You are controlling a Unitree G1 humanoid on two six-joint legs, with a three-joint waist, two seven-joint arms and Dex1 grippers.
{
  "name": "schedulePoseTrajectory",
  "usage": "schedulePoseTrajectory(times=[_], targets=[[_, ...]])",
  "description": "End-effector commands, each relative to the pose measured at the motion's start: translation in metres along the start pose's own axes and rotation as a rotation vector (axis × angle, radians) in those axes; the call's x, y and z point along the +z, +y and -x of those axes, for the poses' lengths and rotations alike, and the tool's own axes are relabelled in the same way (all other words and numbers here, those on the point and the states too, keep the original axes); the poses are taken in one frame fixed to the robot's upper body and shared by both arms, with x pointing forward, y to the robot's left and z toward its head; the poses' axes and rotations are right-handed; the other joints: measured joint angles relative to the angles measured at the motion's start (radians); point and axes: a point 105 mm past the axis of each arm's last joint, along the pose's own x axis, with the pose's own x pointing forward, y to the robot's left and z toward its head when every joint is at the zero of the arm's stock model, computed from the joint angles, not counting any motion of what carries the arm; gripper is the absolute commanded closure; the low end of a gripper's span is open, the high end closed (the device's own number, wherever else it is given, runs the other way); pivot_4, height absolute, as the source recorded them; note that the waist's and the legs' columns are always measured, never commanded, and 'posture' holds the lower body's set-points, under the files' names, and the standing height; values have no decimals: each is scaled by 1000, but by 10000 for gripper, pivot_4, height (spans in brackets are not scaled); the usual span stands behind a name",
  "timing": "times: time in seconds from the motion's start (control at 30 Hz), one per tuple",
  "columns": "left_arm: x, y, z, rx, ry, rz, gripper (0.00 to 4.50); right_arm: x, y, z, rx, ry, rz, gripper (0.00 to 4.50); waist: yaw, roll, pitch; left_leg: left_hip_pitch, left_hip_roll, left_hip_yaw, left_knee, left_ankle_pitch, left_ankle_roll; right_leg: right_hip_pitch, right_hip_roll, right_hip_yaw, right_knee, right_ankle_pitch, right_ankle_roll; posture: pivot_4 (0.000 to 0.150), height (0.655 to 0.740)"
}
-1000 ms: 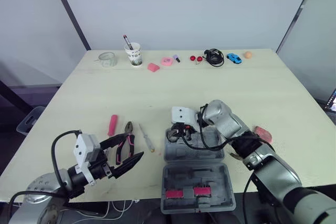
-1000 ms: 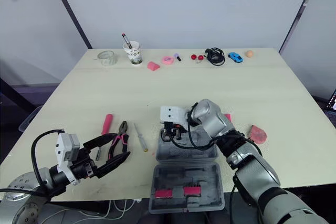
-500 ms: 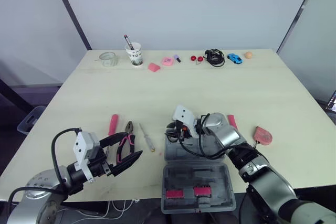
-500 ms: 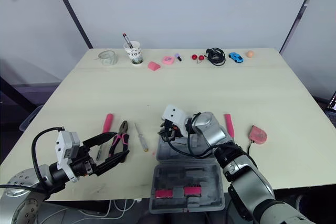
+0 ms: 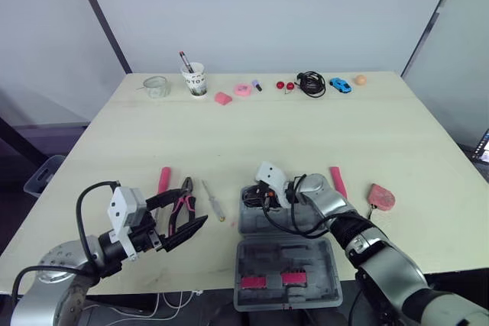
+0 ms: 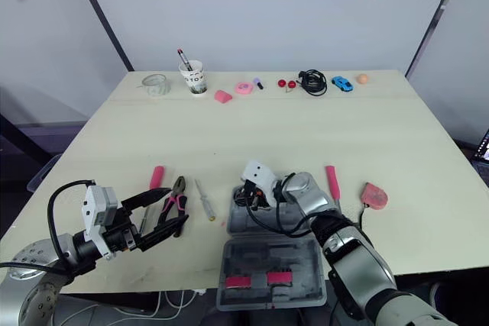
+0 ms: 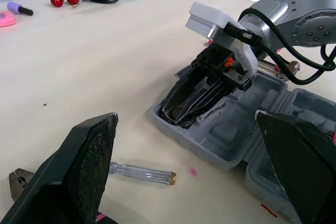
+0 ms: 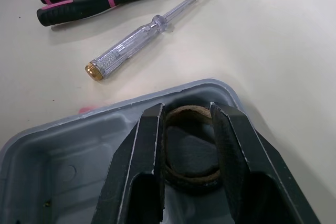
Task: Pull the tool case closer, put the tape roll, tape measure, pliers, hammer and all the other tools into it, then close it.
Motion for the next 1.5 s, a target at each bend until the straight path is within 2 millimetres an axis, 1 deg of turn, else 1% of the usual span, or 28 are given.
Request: schedulePoseTrajectory(times=[0.03, 0.13, 0.27, 0.33, 0.4, 0.47, 0.57, 0.67, 0.77, 0.87, 0.93, 0.97, 1.1, 1.2, 1.23, 1.3, 1.33, 1.37, 1.4, 1.43, 1.47, 1.5], targets=[[6, 1, 0, -6, -8, -26, 0, -11, -1, 0, -16, 45, -24, 31038, 0, 0, 0, 0, 0, 0, 0, 0, 0, 0, 0, 0, 0, 0, 0, 1500, 7400], [5, 0, -1, -10, -6, -23, 0, 2, -4, 2, -30, -19, -20, 31038, 0, 0, 0, 0, 0, 0, 0, 0, 0, 0, 0, 0, 0, 0, 0, 1500, 7400], [4, -2, 0, -13, -3, -17, 0, 18, -8, 10, -42, -84, 8, 31038, 1, 0, 0, 0, 0, 0, 0, 0, 0, 0, 0, 0, 0, 0, 0, 1500, 7400], [2, -2, 2, -7, -1, -7, 0, 33, -9, 19, -55, -157, 22, 31038, 3, 0, 0, -1, 0, 0, 0, 0, 0, 0, 0, 0, 0, 0, 0, 1500, 7400], [1, 2, 2, 26, -9, 10, 0, 54, -8, 34, -90, -273, 28, 31038, 3, 0, 0, -2, 0, -1, 0, 0, 0, 0, -1, 0, -1, 0, 0, 1500, 7400], [0, 5, 2, 55, -20, 25, 0, 65, -5, 47, -110, -350, 37, 31038, 3, 0, 0, -2, 0, -3, 0, 0, 0, 0, -1, 0, -1, 0, 0, 1500, 7400], [-2, 7, 2, 82, -23, 29, 0, 69, -1, 66, -151, -402, 46, 31038, 3, -1, 0, -1, 0, -5, 0, 0, 0, 0, -1, 0, -1, 0, 0, 1500, 7400], [-4, 13, 5, 125, -29, 34, 0, 64, 1, 93, -233, -453, 33, 31038, 4, -1, 0, -1, 0, -5, -1, 0, 0, 0, -1, 0, -1, 0, 0, 1500, 7400], [-8, 14, 8, 140, -23, 42, 0, 54, 2, 116, -306, -463, 23, 31038, 6, -1, 0, -2, 0, -5, -1, 0, 0, 0, -1, 0, -2, 0, 0, 1500, 7400], [-14, 16, 14, 158, 3, 59, 0, 37, 0, 148, -409, -451, 2, 31038, 7, -2, 0, -1, 0, -5, -1, 0, 0, 0, -1, 0, -2, 0, 0, 1500, 7400], [-18, 20, 22, 198, 21, 58, 0, 23, 3, 169, -473, -441, -29, 31038, 7, -2, 0, -2, 0, -4, -1, 0, 0, 0, -1, 0, -3, 0, 0, 1500, 7400], [-20, 21, 25, 211, 25, 58, 0, 18, 4, 176, -494, -439, -44, 31038, 9, -2, 0, -2, 0, -3, -1, 0, 0, 0, -1, 0, -3, 0, 0, 1500, 7400], [-32, 28, 40, 281, 57, 72, 0, -20, 9, 224, -684, -406, -98, 31038, 10, -3, 0, -2, 0, -2, -2, 0, 0, 0, -1, 0, -5, 0, 0, 1500, 7400], [-37, 32, 48, 326, 56, 89, 0, -46, 19, 248, -775, -346, -127, 31038, 11, -3, 0, -2, 0, 1, -2, 0, 0, 0, -1, 1, -6, 0, 0, 1500, 7400], [-40, 33, 52, 338, 64, 92, 0, -54, 23, 255, -800, -336, -146, 28715, 11, -4, -1, -1, 0, 2, -2, 0, 0, 0, -1, 2, -6, 0, 0, 1500, 7400], [-45, 35, 57, 358, 72, 101, 0, -67, 31, 267, -841, -310, -175, 22300, 11, -5, -1, -1, 0, 2, -2, 0, 0, 0, -1, 2, -6, 0, 0, 1500, 7400], [-47, 35, 60, 368, 76, 108, 0, -74, 37, 273, -861, -296, -192, 18280, 10, -5, -1, -1, 0, 2, -2, 0, 0, 0, -1, 2, -6, 0, 0, 1500, 7400], [-50, 36, 64, 383, 80, 116, 0, -82, 43, 279, -882, -282, -207, 11782, 10, -5, -1, -1, 0, 2, -2, 0, 0, 0, -1, 2, -6, 0, 0, 1500, 7400], [-53, 37, 67, 395, 87, 121, 0, -88, 50, 284, -902, -273, -224, 8950, 11, -4, -1, -1, 0, 2, -2, 0, 0, 0, -1, 2, -6, 0, 0, 1500, 7400], [-57, 38, 71, 408, 98, 126, 0, -95, 57, 287, -922, -262, -249, 4229, 11, -4, -1, -1, 0, 2, -2, 0, 0, 0, -1, 2, -6, 0, 0, 1500, 7400], [-60, 39, 75, 420, 108, 129, 0, -99, 63, 289, -936, -251, -267, 799, 11, -5, -1, -1, 0, 2, -2, 0, 0, 0, -1, 2, -6, 0, 0, 1500, 7400], [-62, 40, 79, 430, 117, 131, 0, -103, 67, 291, -947, -246, -280, 799, 11, -5, -1, -1, 1, 2, -2, 0, 0, 0, -1, 2, -7, 0, 0, 1500, 7400]])
